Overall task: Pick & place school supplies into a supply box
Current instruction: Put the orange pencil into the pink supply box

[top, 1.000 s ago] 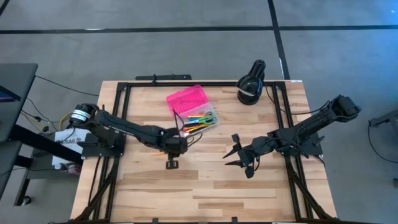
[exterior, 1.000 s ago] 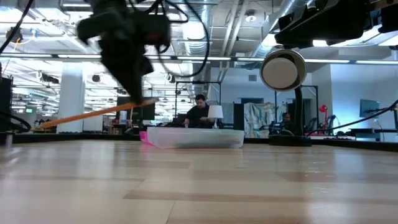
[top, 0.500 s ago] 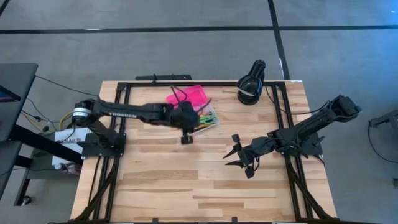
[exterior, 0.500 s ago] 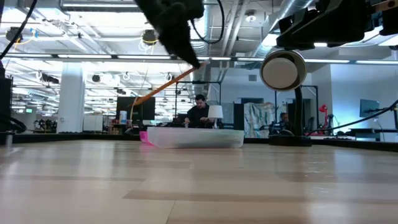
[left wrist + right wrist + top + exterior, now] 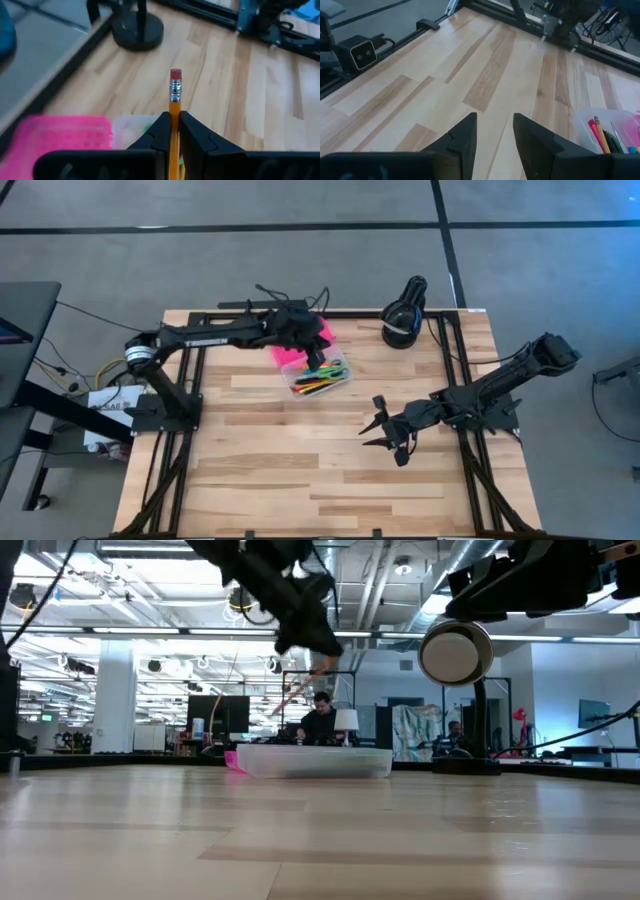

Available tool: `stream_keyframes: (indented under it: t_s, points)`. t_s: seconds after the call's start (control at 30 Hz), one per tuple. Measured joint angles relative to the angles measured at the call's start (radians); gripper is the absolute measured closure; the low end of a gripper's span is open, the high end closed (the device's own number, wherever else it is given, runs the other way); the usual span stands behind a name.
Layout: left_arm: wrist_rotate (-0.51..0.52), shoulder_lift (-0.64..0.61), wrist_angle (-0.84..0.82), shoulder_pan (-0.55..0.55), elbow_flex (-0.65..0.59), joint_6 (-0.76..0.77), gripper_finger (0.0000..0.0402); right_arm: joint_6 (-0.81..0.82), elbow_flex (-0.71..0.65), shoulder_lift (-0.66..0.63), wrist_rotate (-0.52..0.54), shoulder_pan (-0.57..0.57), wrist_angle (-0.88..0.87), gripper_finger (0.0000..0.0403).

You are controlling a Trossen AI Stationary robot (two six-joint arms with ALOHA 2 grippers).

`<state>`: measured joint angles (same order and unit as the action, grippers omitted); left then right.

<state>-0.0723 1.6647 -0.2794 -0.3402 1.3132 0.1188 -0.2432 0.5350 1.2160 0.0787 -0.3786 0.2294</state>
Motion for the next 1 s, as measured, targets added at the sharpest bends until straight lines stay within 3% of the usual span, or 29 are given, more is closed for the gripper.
stream_keyframes:
  t_s: [0.3,0.63,1.0]
  points:
    - [-0.096,0.156,0.011,-0.060,-0.002,0.057,0.0384,0.008,0.000,0.000,-0.001,0.003,-0.017,0.0281]
    - [-0.143,0.189,-0.002,-0.085,-0.002,0.073,0.0376,0.008,0.000,0.000,0.000,0.003,-0.020,0.0281]
    - [-0.140,0.189,-0.040,-0.078,-0.002,-0.013,0.0292,0.008,0.000,0.000,0.000,0.004,-0.020,0.0281]
